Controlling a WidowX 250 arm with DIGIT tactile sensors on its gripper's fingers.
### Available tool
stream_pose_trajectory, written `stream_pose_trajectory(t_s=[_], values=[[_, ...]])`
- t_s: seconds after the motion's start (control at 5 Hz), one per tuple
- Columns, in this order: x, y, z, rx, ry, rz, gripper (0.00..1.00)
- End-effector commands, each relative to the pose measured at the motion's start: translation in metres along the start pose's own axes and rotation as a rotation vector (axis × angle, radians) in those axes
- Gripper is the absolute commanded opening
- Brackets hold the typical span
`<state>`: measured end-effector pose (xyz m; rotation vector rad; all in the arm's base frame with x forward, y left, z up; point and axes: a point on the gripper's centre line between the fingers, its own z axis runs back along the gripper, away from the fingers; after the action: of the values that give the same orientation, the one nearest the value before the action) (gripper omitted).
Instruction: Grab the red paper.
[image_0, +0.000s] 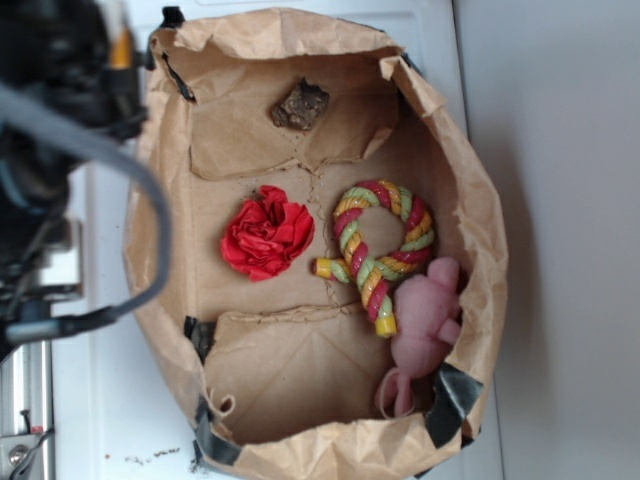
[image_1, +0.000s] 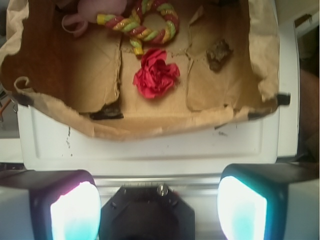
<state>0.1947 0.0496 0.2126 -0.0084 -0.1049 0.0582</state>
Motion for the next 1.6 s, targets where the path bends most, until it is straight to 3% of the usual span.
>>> stream_pose_trajectory(t_s=[0.0,0.2,0.4,1.4], values=[[0.038,0.004,-0.018,0.042,-0.02,-0.012,1.0],[0.074,0.012,-0.037,0.082,-0.042,0.035,1.0],[0.083,0.014,-0.046,0.102,-0.057,0.056,1.0],[0.083,0.014,-0.046,0.102,-0.057,0.056,1.0]])
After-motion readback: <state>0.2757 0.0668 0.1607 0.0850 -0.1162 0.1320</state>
